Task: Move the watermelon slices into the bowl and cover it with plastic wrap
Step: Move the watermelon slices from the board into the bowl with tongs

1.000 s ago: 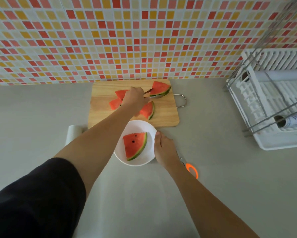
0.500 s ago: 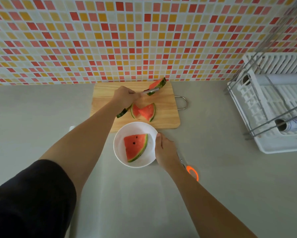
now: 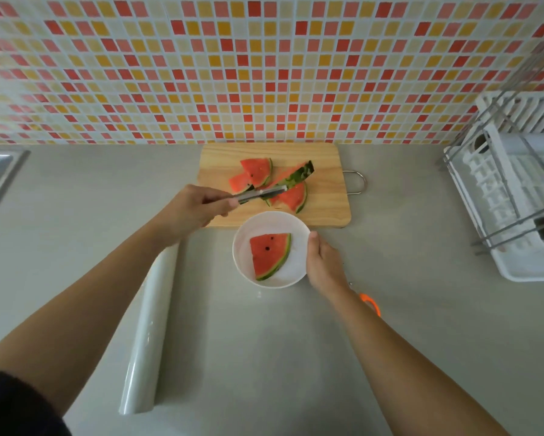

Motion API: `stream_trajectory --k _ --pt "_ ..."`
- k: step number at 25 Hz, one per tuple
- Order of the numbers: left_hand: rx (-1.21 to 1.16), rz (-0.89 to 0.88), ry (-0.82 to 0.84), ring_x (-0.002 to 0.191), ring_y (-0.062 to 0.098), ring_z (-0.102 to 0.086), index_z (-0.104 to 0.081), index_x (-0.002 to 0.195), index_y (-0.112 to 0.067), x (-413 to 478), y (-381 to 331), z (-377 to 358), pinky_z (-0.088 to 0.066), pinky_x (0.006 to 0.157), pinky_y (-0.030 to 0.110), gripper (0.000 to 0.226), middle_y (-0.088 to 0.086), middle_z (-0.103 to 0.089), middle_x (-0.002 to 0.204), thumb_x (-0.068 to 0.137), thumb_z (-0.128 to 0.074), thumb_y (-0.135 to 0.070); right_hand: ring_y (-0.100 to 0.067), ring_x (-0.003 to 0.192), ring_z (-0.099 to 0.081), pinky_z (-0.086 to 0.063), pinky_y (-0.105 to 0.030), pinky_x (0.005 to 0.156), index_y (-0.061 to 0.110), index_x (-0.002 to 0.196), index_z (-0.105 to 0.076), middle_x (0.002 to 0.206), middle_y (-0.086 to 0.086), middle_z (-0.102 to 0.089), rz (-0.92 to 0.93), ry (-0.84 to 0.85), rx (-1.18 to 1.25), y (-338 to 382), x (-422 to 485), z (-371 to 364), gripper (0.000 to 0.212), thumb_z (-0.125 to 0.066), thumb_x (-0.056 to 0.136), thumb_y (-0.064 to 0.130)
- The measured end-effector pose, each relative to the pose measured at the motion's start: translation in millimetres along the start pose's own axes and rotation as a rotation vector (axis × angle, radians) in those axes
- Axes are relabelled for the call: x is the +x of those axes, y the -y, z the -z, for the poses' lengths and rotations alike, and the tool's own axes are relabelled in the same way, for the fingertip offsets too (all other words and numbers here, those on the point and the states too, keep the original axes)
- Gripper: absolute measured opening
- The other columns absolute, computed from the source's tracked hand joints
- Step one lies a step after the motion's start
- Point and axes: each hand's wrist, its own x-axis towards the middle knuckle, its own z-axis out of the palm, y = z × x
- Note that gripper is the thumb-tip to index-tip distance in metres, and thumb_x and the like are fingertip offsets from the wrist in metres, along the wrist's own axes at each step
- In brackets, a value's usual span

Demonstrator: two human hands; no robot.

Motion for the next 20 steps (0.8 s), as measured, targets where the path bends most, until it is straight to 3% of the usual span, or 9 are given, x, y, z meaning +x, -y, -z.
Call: stream_trajectory --k 3,4,5,7,11,14,17,20 --pt "0.097 -0.044 0.023 0.057 -0.003 -0.049 -0.074 0.085 -0.042 -46 22 5 -0.037 0.054 0.006 0.007 -0.018 -0.063 0.065 0.079 -0.071 -0.038 -0.031 0.091 -0.057 -0.040 -0.035 0.076 0.014 0.092 -0.061 0.094 -0.011 -0.065 -0.035 0.010 0.003 -2 2 -1 0.052 -0.020 0.095 0.046" --pt "0.161 -0.089 0.007 0.059 -0.004 -0.051 -0.072 0.086 -0.045 -54 26 5 -0.037 0.057 0.005 0.013 -0.022 -0.064 0.067 0.080 -0.073 -0.033 -0.031 0.092 -0.056 -0.039 -0.034 0.076 0.014 0.096 -0.062 0.098 -0.012 -0.064 -0.044 0.008 0.006 -2 3 -1 0.052 -0.021 0.095 0.046" --pt "0.232 -0.134 -0.014 0.062 -0.004 -0.053 -0.072 0.087 -0.042 -61 30 3 -0.038 0.058 0.004 0.014 -0.024 -0.065 0.069 0.080 -0.073 -0.029 -0.029 0.089 -0.055 -0.037 -0.033 0.075 0.015 0.097 -0.061 0.097 -0.011 -0.063 -0.048 0.008 0.011 -1 2 -1 0.051 -0.021 0.095 0.046" --pt "0.386 -0.230 -0.025 0.062 0.001 -0.052 -0.074 0.086 -0.026 -69 33 -5 -0.037 0.056 0.009 0.005 -0.010 -0.063 0.066 0.081 -0.074 -0.028 -0.024 0.080 -0.050 -0.033 -0.031 0.073 0.017 0.090 -0.058 0.084 -0.003 -0.058 -0.048 0.000 0.016 0 2 -1 0.047 -0.021 0.095 0.045" --pt "0.570 -0.339 -0.086 0.056 0.011 -0.048 -0.071 0.093 -0.004 -80 34 -30 -0.037 0.058 0.021 0.022 0.004 -0.059 0.065 0.082 -0.073 -0.023 -0.022 0.073 -0.045 -0.032 -0.031 0.070 0.019 0.082 -0.053 0.069 0.006 -0.048 -0.036 -0.022 -0.012 -2 3 -3 0.043 -0.021 0.095 0.044" --pt "0.597 -0.248 -0.178 0.058 0.025 -0.051 -0.066 0.077 0.001 -89 29 -50 -0.039 0.057 0.032 0.033 0.010 -0.057 0.060 0.085 -0.068 -0.031 -0.023 0.069 -0.046 -0.032 -0.032 0.068 0.018 0.076 -0.052 0.065 0.011 -0.048 -0.027 -0.029 -0.019 -2 4 -4 0.044 -0.021 0.095 0.043" --pt "0.662 -0.103 -0.211 0.058 0.028 -0.044 -0.049 0.062 -0.004 -96 21 -72 -0.031 0.054 0.034 0.047 0.007 -0.047 0.055 0.087 -0.061 -0.041 -0.032 0.079 -0.054 -0.034 -0.033 0.068 0.014 0.078 -0.054 0.079 -0.009 -0.063 -0.004 -0.018 -0.026 -2 7 -5 0.046 -0.021 0.096 0.040" --pt "0.732 -0.024 -0.188 0.058 0.025 -0.041 -0.038 0.058 -0.011 -98 13 -84 -0.027 0.055 0.030 0.049 0.002 -0.045 0.054 0.089 -0.055 -0.047 -0.035 0.089 -0.057 -0.035 -0.033 0.070 0.014 0.080 -0.055 0.095 -0.020 -0.065 0.003 -0.014 -0.032 -3 8 -5 0.045 -0.021 0.096 0.039"
